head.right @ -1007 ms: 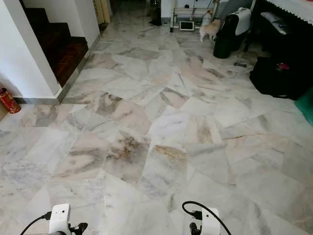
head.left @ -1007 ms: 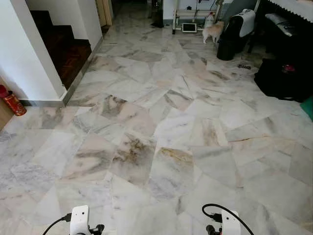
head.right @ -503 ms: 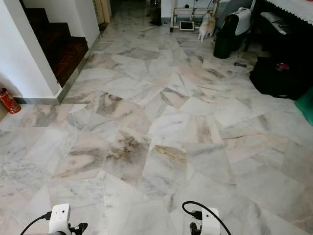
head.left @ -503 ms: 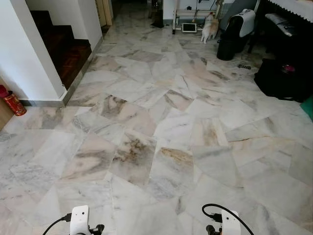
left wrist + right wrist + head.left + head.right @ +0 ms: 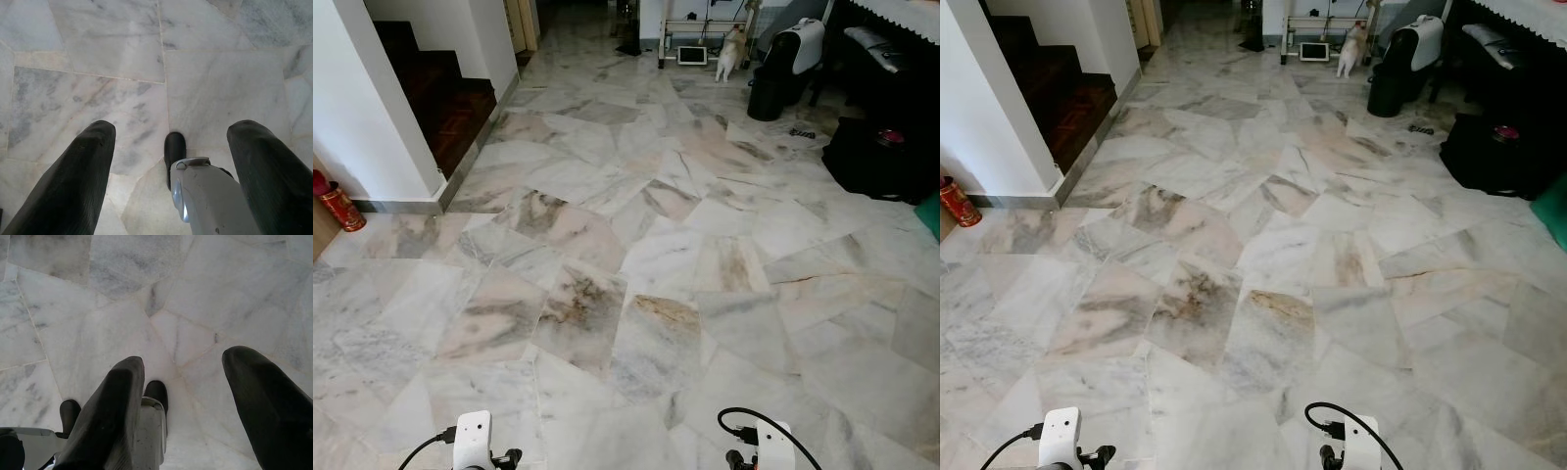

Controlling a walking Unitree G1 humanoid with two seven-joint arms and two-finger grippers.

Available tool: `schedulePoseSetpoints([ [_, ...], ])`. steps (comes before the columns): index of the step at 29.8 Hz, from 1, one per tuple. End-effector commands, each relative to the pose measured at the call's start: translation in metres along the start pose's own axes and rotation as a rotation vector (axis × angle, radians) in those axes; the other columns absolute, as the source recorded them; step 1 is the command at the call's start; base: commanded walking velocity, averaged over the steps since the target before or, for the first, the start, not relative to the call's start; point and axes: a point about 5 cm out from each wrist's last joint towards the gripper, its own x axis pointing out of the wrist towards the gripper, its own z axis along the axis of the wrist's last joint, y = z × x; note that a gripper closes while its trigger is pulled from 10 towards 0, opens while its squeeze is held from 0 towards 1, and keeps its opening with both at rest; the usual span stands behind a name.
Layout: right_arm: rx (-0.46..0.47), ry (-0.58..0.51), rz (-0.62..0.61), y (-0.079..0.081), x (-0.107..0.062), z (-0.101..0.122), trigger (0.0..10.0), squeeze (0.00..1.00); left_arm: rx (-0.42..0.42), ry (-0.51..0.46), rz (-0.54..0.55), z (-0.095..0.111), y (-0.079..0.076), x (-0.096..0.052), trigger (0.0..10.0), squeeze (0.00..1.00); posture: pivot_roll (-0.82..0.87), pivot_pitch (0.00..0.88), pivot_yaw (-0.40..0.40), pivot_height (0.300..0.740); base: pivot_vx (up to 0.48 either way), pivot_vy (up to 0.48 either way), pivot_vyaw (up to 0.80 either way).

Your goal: Move the pillow to the sofa from floor

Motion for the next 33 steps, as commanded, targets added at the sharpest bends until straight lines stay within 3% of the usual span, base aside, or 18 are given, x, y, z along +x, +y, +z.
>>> schedulePoseSetpoints([
  [1, 0.148, -0.059, 0.026, 0.016, 0.009, 0.036, 10.0, 0.00, 0.214, 0.087, -0.024, -0.015, 0.027, -0.006, 10.0, 0.00, 0.01, 0.000, -0.088, 0.740, 0.000, 0.000, 0.00],
  [26, 0.176, -0.055, 0.033, 0.018, 0.009, 0.032, 10.0, 0.00, 0.235, 0.069, -0.009, -0.011, 0.031, -0.006, 10.0, 0.00, -0.01, 0.000, -0.060, 0.740, 0.000, 0.000, 0.00],
  [33, 0.181, -0.049, 0.025, 0.020, 0.009, 0.033, 10.0, 0.00, 0.194, 0.015, 0.017, 0.000, 0.033, -0.005, 10.0, 0.00, -0.01, 0.000, -0.038, 0.740, 0.000, 0.000, 0.00],
])
